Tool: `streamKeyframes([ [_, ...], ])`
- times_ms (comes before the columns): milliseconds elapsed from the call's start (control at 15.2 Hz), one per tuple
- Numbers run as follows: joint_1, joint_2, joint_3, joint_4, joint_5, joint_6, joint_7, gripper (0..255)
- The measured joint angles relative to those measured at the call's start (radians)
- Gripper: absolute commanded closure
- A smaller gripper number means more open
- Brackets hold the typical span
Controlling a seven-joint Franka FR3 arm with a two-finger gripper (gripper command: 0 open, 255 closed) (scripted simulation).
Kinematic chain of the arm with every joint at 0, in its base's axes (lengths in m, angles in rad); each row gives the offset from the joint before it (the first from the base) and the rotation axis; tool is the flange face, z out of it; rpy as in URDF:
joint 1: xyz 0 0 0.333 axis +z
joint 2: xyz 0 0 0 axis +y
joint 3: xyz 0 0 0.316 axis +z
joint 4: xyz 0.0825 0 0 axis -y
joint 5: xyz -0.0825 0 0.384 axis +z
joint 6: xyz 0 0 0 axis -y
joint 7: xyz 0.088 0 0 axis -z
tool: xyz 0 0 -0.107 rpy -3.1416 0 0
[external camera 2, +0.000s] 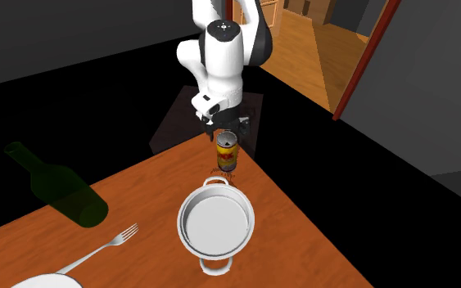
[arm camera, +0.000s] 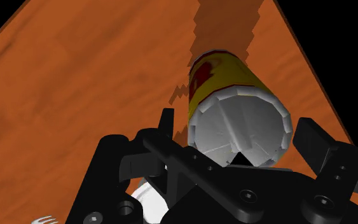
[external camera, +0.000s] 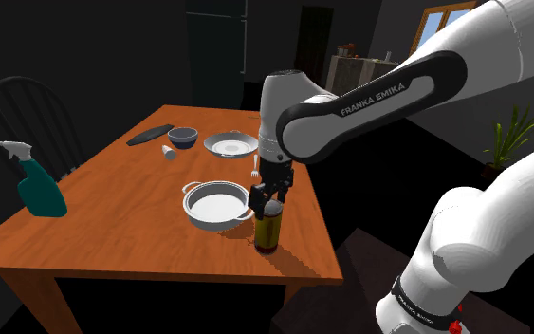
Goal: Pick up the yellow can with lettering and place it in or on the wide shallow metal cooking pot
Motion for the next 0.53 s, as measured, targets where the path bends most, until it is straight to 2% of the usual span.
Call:
streamKeyframes([
  [198, -0.002, 0.023, 0.003, -0.022, -0.001, 0.045, -0.002, 0],
  [528, -0.001, 0.029, 0.005, -0.028, -0.001, 0.058, 0.001, 0],
])
